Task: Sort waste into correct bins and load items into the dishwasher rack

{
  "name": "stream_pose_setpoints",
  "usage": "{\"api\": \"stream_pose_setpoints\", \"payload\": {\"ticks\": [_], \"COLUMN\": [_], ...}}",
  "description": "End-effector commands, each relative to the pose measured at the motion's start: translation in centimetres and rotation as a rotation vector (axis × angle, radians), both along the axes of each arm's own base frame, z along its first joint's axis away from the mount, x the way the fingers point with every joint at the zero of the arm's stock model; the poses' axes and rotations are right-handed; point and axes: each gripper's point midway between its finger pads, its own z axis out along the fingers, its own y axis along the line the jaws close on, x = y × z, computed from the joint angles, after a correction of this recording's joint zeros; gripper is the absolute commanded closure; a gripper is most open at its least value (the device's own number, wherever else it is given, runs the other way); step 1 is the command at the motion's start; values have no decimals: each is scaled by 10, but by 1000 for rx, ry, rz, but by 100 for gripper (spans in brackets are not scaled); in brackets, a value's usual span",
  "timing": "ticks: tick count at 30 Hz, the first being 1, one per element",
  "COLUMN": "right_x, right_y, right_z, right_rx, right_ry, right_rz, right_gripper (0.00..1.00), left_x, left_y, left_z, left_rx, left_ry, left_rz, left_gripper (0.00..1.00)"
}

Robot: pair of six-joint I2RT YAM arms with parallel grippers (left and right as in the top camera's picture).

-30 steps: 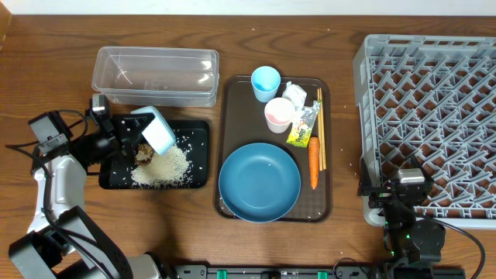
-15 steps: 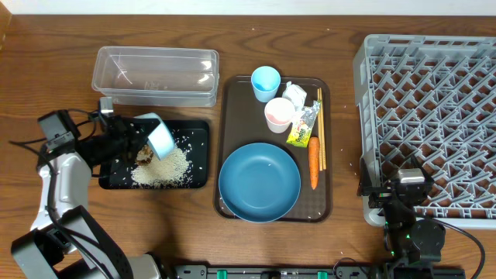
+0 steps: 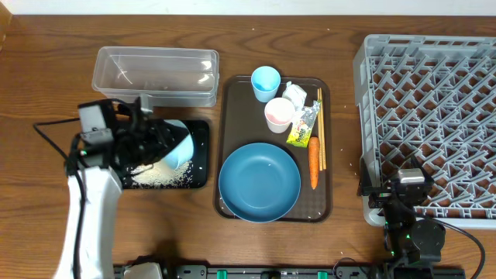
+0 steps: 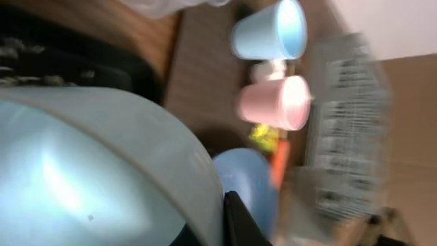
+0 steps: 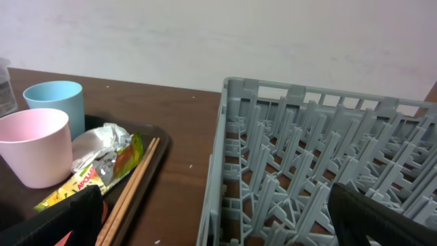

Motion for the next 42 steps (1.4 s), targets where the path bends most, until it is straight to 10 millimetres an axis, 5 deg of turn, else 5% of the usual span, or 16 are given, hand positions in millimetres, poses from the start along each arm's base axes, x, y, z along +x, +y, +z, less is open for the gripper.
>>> {"api": "stream_pose_setpoints", "payload": {"ticks": [1, 8, 16, 21, 26, 32, 42], "right_x": [0, 0, 0, 0, 0, 0, 0], "right_y": [-3, -3, -3, -3, -3, -3, -3], "right_z": [-1, -1, -1, -1, -1, -1, -1], "right_rx": [8, 8, 8, 8, 8, 8, 8], "right_ry": [0, 0, 0, 0, 0, 0, 0], "right_rz": [-15, -15, -15, -15, -15, -15, -15], "right_gripper": [1, 1, 1, 1, 1, 1, 1], "left_x": [5, 2, 8, 11, 26, 38, 38], "left_y": [30, 30, -8, -15, -31, -21, 10], "left_z": [11, 18, 15, 15, 35, 58, 41], "left_rx": [354, 713, 725, 523, 175, -227, -659], "left_ry": [-77, -153, -211, -143, -153, -125, 49], "left_rz": [112, 145, 49, 171, 139, 84, -13], "left_gripper": [94, 94, 94, 94, 94, 94, 94]}}
